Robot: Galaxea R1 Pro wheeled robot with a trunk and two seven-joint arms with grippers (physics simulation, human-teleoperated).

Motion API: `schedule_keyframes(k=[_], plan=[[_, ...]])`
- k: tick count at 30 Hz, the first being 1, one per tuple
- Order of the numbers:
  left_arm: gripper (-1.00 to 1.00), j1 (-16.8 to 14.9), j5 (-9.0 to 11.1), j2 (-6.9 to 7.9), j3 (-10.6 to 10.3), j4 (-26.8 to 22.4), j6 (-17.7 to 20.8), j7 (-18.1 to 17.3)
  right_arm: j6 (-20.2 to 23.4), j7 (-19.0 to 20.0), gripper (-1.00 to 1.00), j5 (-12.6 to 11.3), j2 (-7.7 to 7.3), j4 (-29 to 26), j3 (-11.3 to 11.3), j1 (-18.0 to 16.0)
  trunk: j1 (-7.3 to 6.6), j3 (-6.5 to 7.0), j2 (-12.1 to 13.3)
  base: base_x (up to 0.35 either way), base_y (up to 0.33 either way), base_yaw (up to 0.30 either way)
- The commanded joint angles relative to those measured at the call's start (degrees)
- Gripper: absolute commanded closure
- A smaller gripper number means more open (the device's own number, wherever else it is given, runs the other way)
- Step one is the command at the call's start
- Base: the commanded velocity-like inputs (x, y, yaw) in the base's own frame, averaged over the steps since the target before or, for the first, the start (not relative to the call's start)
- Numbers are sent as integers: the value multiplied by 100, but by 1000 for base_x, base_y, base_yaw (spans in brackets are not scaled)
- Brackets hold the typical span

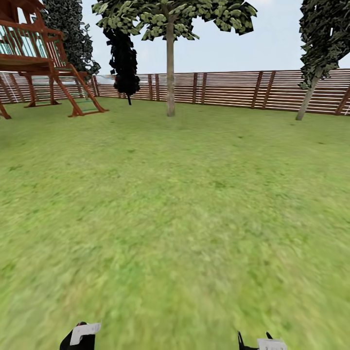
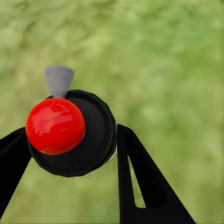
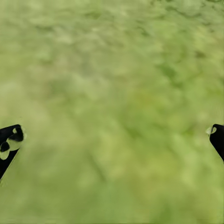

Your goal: In the garden, pick up the pesticide atomizer on the floor and spray pesticide onto both trees until each tree trunk is fully covered.

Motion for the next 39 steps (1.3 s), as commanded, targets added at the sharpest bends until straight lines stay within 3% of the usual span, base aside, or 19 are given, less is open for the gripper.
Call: schedule_keyframes(k=[1,39], plan=[[100,0,-1,0,0,0,0,0,0,0,-100,0,0,0,0,0,0,0,0,340,0,0],[100,0,-1,0,0,0,0,0,0,0,-100,0,0,0,0,3,0,0,0,340,0,0]])
